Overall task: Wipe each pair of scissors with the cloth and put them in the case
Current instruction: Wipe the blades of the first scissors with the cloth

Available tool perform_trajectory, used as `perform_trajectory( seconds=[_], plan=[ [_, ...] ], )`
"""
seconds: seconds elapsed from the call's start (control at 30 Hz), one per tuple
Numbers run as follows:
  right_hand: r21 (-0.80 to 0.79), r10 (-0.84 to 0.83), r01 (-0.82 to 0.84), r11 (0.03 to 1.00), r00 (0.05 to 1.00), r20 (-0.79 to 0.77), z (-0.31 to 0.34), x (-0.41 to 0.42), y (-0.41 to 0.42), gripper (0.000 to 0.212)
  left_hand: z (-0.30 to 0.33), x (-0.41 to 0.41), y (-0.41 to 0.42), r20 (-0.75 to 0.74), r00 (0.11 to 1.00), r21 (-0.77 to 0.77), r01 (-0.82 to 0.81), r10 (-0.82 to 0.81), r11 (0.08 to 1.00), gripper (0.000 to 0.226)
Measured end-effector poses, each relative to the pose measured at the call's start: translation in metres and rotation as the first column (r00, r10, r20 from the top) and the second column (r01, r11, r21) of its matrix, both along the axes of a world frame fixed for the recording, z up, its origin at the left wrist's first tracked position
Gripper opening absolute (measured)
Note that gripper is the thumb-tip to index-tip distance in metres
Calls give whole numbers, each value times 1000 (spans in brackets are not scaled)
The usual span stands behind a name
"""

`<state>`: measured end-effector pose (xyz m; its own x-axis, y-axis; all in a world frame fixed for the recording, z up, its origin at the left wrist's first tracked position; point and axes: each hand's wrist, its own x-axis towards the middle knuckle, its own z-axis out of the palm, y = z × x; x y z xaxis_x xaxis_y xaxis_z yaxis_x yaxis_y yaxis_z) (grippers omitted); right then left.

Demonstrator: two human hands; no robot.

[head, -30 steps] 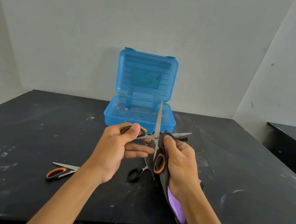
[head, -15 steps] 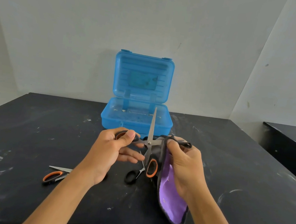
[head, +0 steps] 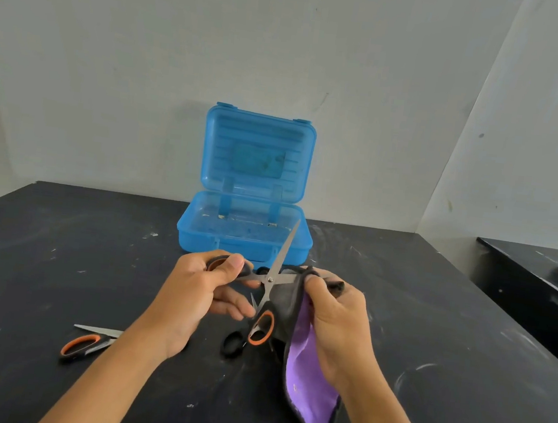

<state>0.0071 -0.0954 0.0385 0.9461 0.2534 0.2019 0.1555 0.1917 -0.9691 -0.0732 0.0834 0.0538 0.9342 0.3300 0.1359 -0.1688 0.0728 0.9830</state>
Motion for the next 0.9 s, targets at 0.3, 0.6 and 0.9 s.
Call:
perform_trajectory(
  seconds=[0.3, 0.6, 0.9],
  plan=[
    [60, 16, -11, 998, 996, -89, -6, -4, 12, 16, 0, 2, -3, -11, 1000, -43, -8, 7, 999, 26],
    [220, 23, 42, 975, 959, -284, -8, -1, 19, 48, 5, 2, -6, -25, 1000, -51, -19, 18, 999, 26],
    [176, 132, -108, 978, 983, -130, -12, -7, 24, 33, 6, 0, -6, -25, 999, -42, -42, 41, 998, 25]
  ],
)
